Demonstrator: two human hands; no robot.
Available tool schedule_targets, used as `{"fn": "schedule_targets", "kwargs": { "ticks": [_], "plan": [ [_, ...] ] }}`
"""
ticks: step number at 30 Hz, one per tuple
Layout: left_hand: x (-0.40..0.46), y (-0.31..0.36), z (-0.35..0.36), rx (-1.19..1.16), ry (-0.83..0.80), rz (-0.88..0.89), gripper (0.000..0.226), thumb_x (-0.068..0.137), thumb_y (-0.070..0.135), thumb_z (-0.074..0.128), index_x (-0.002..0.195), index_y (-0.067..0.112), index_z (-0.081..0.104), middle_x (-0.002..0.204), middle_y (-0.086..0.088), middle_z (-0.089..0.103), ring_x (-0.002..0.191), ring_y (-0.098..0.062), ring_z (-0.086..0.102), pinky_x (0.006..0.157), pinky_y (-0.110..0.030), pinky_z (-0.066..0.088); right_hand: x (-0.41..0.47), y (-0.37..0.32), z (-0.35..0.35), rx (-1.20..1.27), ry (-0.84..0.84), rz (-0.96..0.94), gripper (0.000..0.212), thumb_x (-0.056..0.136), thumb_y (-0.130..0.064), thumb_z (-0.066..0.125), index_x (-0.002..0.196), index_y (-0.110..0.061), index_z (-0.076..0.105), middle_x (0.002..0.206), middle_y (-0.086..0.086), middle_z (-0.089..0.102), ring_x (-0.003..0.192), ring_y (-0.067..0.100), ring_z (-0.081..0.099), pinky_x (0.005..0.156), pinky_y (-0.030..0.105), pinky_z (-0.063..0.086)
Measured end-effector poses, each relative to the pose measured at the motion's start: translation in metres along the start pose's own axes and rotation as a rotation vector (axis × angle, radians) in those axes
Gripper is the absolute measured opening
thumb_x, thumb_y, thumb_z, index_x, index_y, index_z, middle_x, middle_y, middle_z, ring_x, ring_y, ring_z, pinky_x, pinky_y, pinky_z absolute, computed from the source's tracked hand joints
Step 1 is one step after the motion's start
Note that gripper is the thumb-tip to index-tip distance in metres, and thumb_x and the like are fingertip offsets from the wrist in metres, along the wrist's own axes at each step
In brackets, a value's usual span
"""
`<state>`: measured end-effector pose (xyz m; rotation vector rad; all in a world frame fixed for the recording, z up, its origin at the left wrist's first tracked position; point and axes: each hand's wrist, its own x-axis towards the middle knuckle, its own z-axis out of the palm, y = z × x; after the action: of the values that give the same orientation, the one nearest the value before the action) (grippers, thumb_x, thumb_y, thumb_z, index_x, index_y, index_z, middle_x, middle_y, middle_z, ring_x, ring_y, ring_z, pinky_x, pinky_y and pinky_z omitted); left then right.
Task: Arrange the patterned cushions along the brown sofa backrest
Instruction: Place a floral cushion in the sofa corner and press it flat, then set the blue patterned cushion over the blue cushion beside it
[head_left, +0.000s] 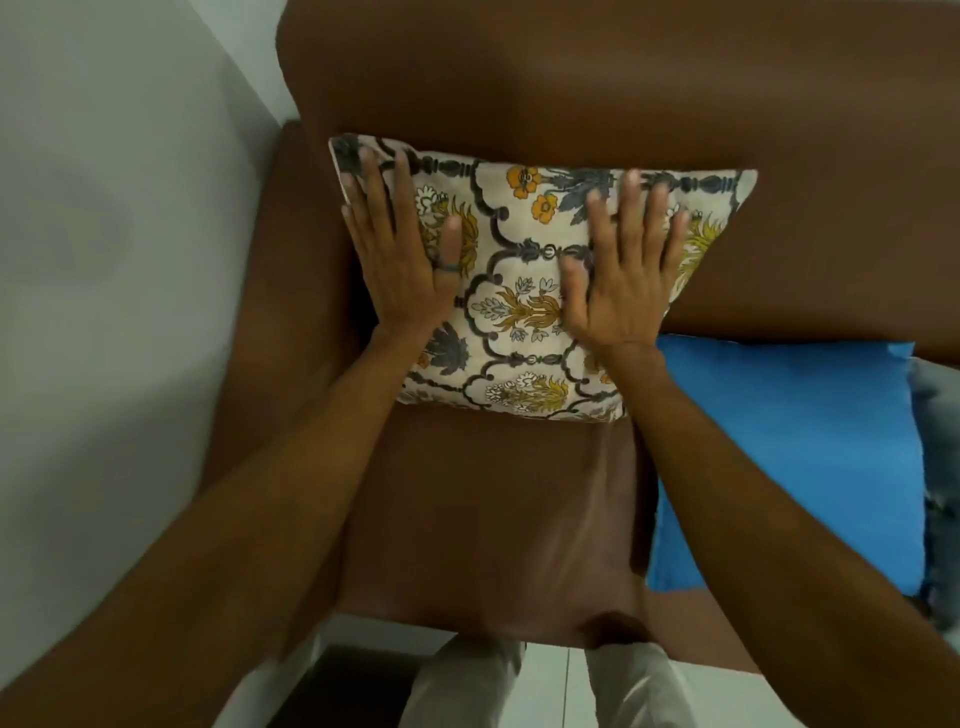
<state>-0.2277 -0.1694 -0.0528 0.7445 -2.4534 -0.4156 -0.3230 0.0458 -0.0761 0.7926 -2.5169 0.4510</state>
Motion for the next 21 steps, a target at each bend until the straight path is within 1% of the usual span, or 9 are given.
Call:
{"fn": "schedule_targets", "kwargs": {
  "ticks": [3,7,10,12,14,16,18,19,21],
  "plan": [
    [-0.001,0.006,-0.010,-0.017,-0.067,-0.030,0.080,0.107,0.061,0.025,0.164,0.006,0.027,0.173,-0.026,0.021,0.162,-0.049,0.014,0.131,-0.064,0.018,0.012,0.011,-0.012,0.006,-0.046,0.083,0.064,0.113,-0.055,0.025,0.169,-0.025,0.027,0.175,0.019,0.031,0.164,0.041,0.021,0.133,0.064,0.013],
    [-0.030,0.029,-0.030,-0.031,0.085,-0.240,0.086,0.105,0.064,0.022,0.164,0.000,0.020,0.171,-0.036,0.013,0.161,-0.052,0.010,0.133,-0.064,0.005,0.018,0.043,-0.046,0.056,-0.076,0.259,0.068,0.113,-0.055,0.023,0.169,-0.018,0.028,0.177,0.021,0.026,0.165,0.046,0.020,0.134,0.068,0.011],
    [-0.090,0.069,-0.037,-0.074,0.174,-0.081,0.073,0.108,0.051,0.033,0.162,0.001,0.027,0.167,-0.036,0.020,0.162,-0.047,0.013,0.134,-0.057,0.009,0.000,0.084,-0.074,0.056,-0.109,0.158,0.066,0.114,-0.052,0.026,0.169,-0.015,0.028,0.176,0.021,0.026,0.164,0.046,0.020,0.134,0.066,0.010],
    [-0.154,0.110,-0.030,-0.236,0.011,0.053,0.062,0.108,0.039,0.044,0.159,0.003,0.035,0.167,-0.031,0.025,0.162,-0.041,0.019,0.132,-0.057,0.022,-0.029,0.114,-0.090,0.085,-0.139,0.107,0.060,0.116,-0.047,0.030,0.169,-0.018,0.030,0.176,0.020,0.027,0.164,0.044,0.019,0.135,0.062,0.014],
    [-0.220,0.155,-0.022,-0.419,-0.260,-0.005,0.058,0.106,0.034,0.051,0.157,0.009,0.038,0.167,-0.025,0.030,0.159,-0.038,0.028,0.130,-0.054,0.031,-0.068,0.148,-0.107,0.158,-0.184,0.240,0.057,0.116,-0.040,0.038,0.167,-0.016,0.033,0.177,0.018,0.027,0.165,0.041,0.020,0.136,0.056,0.020],
    [-0.268,0.193,-0.010,-0.515,-0.582,-0.129,0.066,0.103,0.042,0.053,0.159,0.010,0.035,0.169,-0.020,0.028,0.160,-0.029,0.027,0.133,-0.042,0.024,-0.113,0.190,-0.123,0.244,-0.269,0.501,0.059,0.114,-0.036,0.045,0.166,-0.010,0.035,0.175,0.018,0.031,0.164,0.039,0.026,0.135,0.051,0.025],
    [-0.298,0.217,0.010,-0.524,-0.743,-0.252,0.080,0.099,0.053,0.051,0.162,0.007,0.030,0.171,-0.020,0.023,0.161,-0.026,0.022,0.134,-0.023,0.009,-0.156,0.242,-0.139,0.296,-0.442,0.795,0.066,0.111,-0.041,0.047,0.164,-0.004,0.035,0.171,0.020,0.038,0.161,0.039,0.034,0.133,0.054,0.028],
    [-0.307,0.226,0.022,-0.537,-0.791,-0.344,0.083,0.099,0.053,0.053,0.164,0.009,0.025,0.173,-0.018,0.019,0.162,-0.027,0.018,0.134,-0.023,0.007,-0.176,0.270,-0.146,0.292,-0.520,0.940,0.069,0.110,-0.047,0.047,0.163,-0.005,0.037,0.168,0.021,0.042,0.157,0.041,0.039,0.131,0.056,0.031],
    [-0.316,0.240,0.045,-0.553,-0.888,-0.522,0.085,0.102,0.046,0.060,0.168,0.019,0.013,0.177,-0.010,0.010,0.165,-0.025,0.013,0.136,-0.041,0.013,-0.207,0.317,-0.160,0.373,-0.587,1.225,0.068,0.110,-0.057,0.045,0.159,-0.010,0.043,0.162,0.018,0.050,0.151,0.043,0.046,0.127,0.059,0.035]
  ]
}}
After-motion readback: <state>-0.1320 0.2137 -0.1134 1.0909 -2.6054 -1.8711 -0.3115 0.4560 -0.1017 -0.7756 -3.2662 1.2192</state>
